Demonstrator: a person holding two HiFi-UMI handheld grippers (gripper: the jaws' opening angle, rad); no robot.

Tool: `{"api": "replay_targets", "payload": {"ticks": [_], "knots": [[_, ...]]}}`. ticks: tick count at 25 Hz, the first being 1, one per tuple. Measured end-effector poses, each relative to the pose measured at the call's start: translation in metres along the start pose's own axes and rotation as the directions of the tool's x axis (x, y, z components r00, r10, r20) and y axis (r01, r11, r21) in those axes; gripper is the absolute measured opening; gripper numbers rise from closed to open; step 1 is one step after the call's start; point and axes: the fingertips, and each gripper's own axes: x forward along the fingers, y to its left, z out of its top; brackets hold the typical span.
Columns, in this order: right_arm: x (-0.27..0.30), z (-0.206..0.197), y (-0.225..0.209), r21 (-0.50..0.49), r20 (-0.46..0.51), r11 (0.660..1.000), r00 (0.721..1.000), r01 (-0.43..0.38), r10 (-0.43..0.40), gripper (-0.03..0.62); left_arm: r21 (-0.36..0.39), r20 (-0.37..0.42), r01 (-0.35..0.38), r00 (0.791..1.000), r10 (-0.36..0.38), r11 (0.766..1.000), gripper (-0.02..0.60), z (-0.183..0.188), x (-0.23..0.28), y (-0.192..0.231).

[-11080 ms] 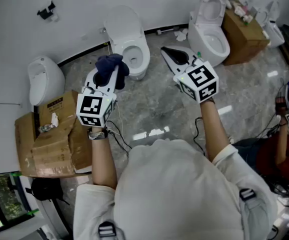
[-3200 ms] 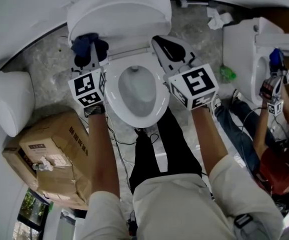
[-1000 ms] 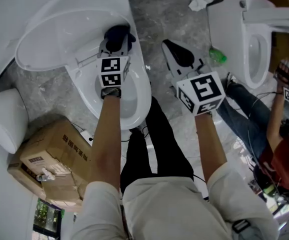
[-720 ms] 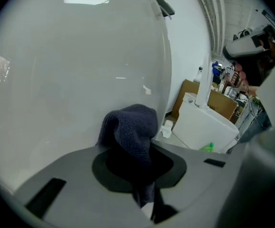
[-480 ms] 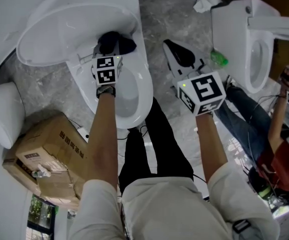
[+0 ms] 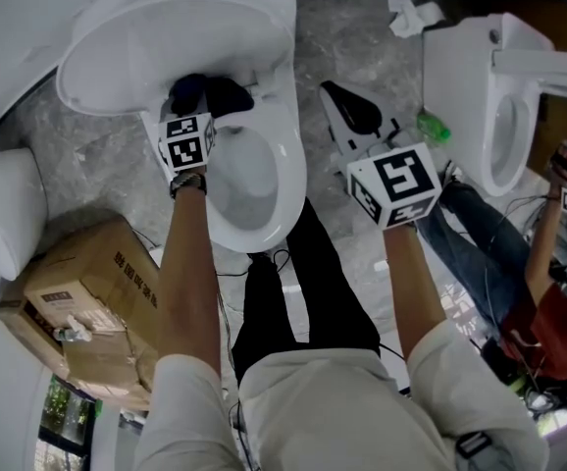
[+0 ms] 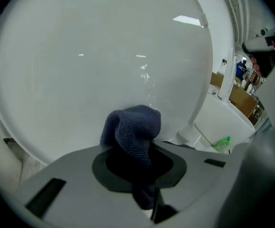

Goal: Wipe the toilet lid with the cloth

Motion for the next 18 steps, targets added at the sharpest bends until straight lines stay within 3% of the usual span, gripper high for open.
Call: {"api": "replay_targets", "payload": {"ticks": [5, 12, 18], "knots": [[0.000, 0.004, 0.007, -0.010, 0.003, 1.000, 1.000, -0.016, 0.016, 0.029, 0.018, -0.018, -0.039, 0.999, 0.039, 0.999, 0.051, -0.004, -0.011, 0.027], [-0.004, 0.018, 0.015, -0.035, 0.017, 0.999, 0.999, -0.027, 0.028, 0.029, -0.057, 0.002, -0.113, 0.994, 0.113, 0.992, 0.051, -0.002, -0.036, 0.062], [-0.004, 0.044, 0.023, -0.074, 0.043, 0.996, 0.997, -0.055, 0.058, 0.029, -0.062, 0.045, -0.142, 0.988, 0.145, 0.988, 0.051, 0.015, -0.063, 0.080]]}}
